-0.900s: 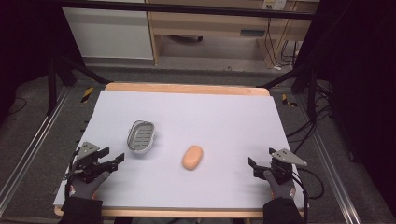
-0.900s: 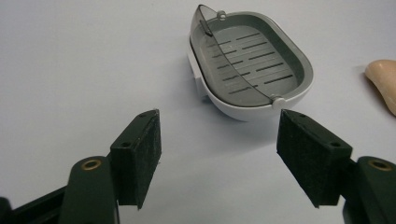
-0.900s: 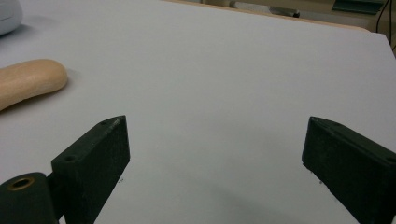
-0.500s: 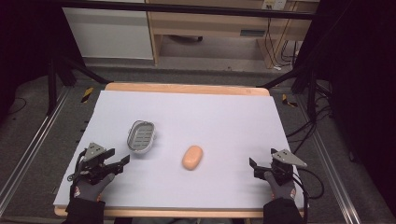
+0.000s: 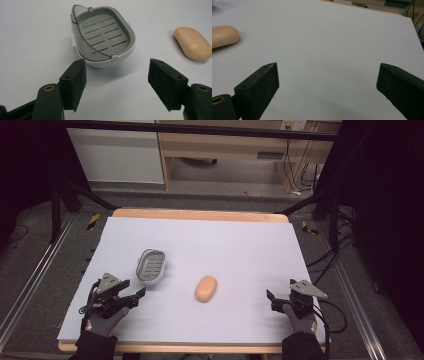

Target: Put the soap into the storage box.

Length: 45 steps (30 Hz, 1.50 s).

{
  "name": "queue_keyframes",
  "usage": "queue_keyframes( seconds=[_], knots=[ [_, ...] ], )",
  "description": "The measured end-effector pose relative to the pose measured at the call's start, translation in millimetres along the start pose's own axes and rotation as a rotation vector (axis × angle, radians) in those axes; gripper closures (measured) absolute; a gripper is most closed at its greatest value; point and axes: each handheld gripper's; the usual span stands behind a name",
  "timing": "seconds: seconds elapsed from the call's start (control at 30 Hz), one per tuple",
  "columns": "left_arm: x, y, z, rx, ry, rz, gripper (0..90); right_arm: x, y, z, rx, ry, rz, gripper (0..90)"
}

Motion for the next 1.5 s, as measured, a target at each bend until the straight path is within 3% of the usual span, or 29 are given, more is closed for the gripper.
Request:
queue_keyframes(
  seconds=[0.7,1.5],
  knots=[
    [37.3,13.4,15.6,-0.013,0.068,-0.067,27.8,-2.2,1.7,0.1,-0.008,-0.004,0.014,4.1],
    [45.4,20.6,45.0,0.011,0.085,-0.105,28.5,-2.0,-0.3,2.8,0.002,0.013,-0.003,3.9]
  ],
)
Point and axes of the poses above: each handheld gripper's, and its own axes: y roughly forward along the jaws, z roughly out of its top, x roughly to its right, and after that the axes turned 13 degrees about y, right-handed
